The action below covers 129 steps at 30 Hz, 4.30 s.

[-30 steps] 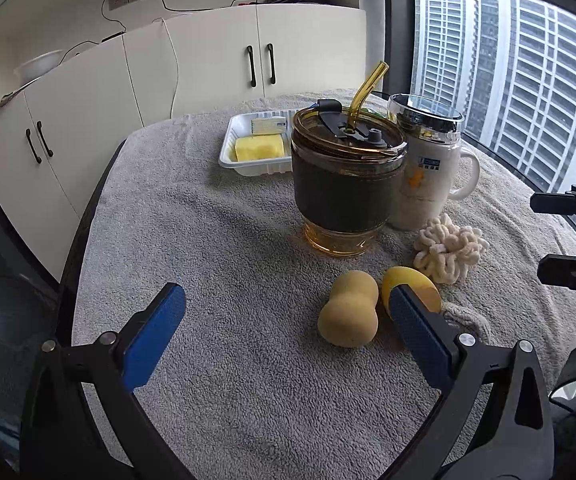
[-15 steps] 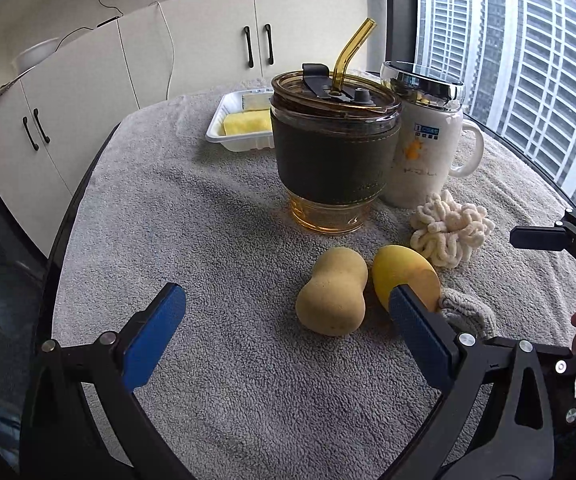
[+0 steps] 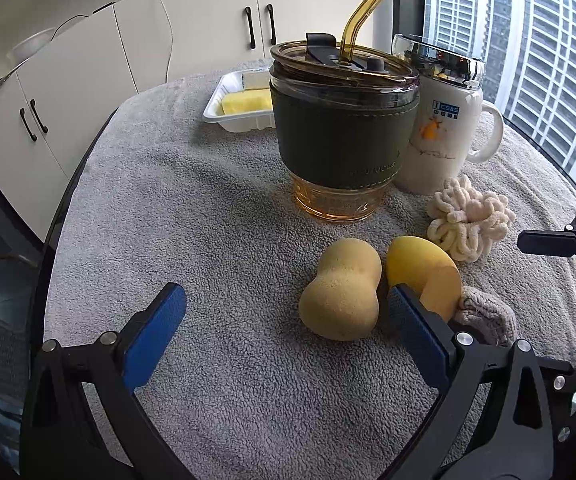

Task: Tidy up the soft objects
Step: 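Grasp the tan peanut-shaped sponge with the left tool while the right tool grasps another grey knit pad, then lift and carry the peanut sponge and knit pad in both tools to the white tray, then release the knit pad from the right tool while the left tool releases the peanut sponge in the tray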

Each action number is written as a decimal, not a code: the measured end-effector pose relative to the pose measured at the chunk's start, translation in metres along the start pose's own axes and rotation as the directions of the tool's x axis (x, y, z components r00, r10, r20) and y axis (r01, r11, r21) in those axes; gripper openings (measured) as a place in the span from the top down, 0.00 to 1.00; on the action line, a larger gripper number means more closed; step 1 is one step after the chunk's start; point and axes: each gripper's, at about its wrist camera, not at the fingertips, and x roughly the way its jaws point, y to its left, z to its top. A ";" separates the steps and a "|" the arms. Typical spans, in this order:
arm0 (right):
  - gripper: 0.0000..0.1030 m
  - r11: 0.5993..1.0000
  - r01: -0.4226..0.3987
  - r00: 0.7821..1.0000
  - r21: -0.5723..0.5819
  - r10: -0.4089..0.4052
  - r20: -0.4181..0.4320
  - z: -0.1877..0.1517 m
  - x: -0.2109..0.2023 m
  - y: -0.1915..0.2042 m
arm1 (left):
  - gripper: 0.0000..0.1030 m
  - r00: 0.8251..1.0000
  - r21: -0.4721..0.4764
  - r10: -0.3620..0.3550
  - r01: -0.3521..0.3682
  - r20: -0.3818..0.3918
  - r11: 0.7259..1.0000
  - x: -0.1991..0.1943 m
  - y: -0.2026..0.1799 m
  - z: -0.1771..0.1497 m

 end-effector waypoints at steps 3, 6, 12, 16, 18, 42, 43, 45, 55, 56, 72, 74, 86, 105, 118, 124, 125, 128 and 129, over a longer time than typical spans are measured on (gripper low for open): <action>0.13 1.000 0.001 1.000 -0.002 -0.001 -0.017 0.000 0.006 0.001 | 0.19 1.000 0.015 -0.013 0.013 -0.006 1.000 0.003 -0.003 0.003; 0.25 1.000 0.011 0.999 0.004 -0.011 -0.034 0.000 0.012 0.002 | 0.31 0.999 0.027 -0.043 0.044 -0.021 0.999 0.009 -0.006 0.004; 0.29 1.000 0.004 0.999 -0.009 -0.004 -0.043 0.001 0.016 0.006 | 0.40 0.997 0.027 -0.076 0.076 -0.028 0.997 0.012 -0.008 0.004; 0.34 0.999 0.020 0.999 -0.037 -0.022 -0.041 0.003 0.020 0.009 | 0.45 0.994 0.020 -0.097 0.098 -0.042 0.995 0.014 -0.009 0.001; 0.40 0.999 0.024 0.999 -0.046 -0.025 -0.040 0.003 0.020 0.011 | 0.45 0.994 0.009 -0.099 0.100 -0.044 0.995 0.013 -0.008 0.000; 0.76 0.998 0.061 0.997 -0.008 -0.061 0.042 0.000 -0.036 0.003 | 0.68 0.995 -0.156 -0.048 0.061 0.086 0.986 -0.037 -0.009 -0.006; 0.76 0.997 0.072 0.996 -0.001 -0.072 0.044 0.001 -0.038 0.000 | 0.68 0.994 -0.169 -0.042 0.059 0.100 0.984 -0.044 -0.010 -0.004; 0.76 0.996 0.084 0.995 0.012 -0.085 0.055 0.005 -0.043 -0.005 | 0.68 0.992 -0.172 -0.038 0.059 0.123 0.983 -0.053 -0.010 0.003; 0.76 0.982 0.175 0.970 0.065 -0.183 0.161 0.045 -0.084 -0.053 | 0.68 0.983 -0.175 0.008 0.025 0.184 0.984 -0.073 0.010 0.039; 0.76 0.981 0.183 0.967 0.064 -0.191 0.170 0.049 -0.088 -0.057 | 0.68 0.982 -0.177 0.008 0.026 0.189 0.984 -0.075 0.012 0.042; 0.76 0.986 0.169 0.972 -0.012 -0.165 0.168 0.150 -0.061 -0.130 | 0.68 0.980 -0.116 0.027 -0.004 0.199 0.993 -0.031 0.080 0.137; 0.76 0.987 0.158 0.977 -0.025 -0.153 0.146 0.163 -0.048 -0.138 | 0.68 0.981 -0.096 0.035 -0.017 0.189 0.995 -0.019 0.086 0.153; 0.76 0.995 0.027 0.999 -0.093 -0.031 -0.037 0.218 0.048 -0.165 | 0.68 0.996 0.021 -0.041 0.039 0.077 0.999 0.082 0.088 0.212; 0.76 0.985 -0.077 0.980 -0.153 0.046 -0.193 0.210 0.121 -0.172 | 0.68 0.996 0.029 -0.086 0.087 -0.034 0.996 0.178 0.094 0.234; 0.73 0.987 -0.073 0.969 -0.143 0.037 -0.243 0.204 0.144 -0.175 | 0.61 0.991 0.096 -0.104 0.112 -0.081 0.989 0.188 0.073 0.223; 0.44 0.989 -0.078 0.969 -0.125 0.045 -0.245 0.200 0.144 -0.180 | 0.55 0.985 0.060 -0.141 0.147 -0.095 0.987 0.185 0.074 0.217; 0.44 0.989 -0.080 0.969 -0.125 0.047 -0.242 0.200 0.143 -0.180 | 0.55 0.986 0.060 -0.138 0.145 -0.096 0.988 0.184 0.073 0.215; 0.44 0.987 -0.079 0.970 -0.139 0.043 -0.240 0.199 0.144 -0.181 | 0.54 0.987 0.067 -0.125 0.132 -0.101 0.989 0.180 0.069 0.210; 0.44 0.986 -0.078 0.970 -0.145 0.041 -0.241 0.198 0.144 -0.180 | 0.54 0.987 0.070 -0.121 0.129 -0.102 0.989 0.178 0.068 0.209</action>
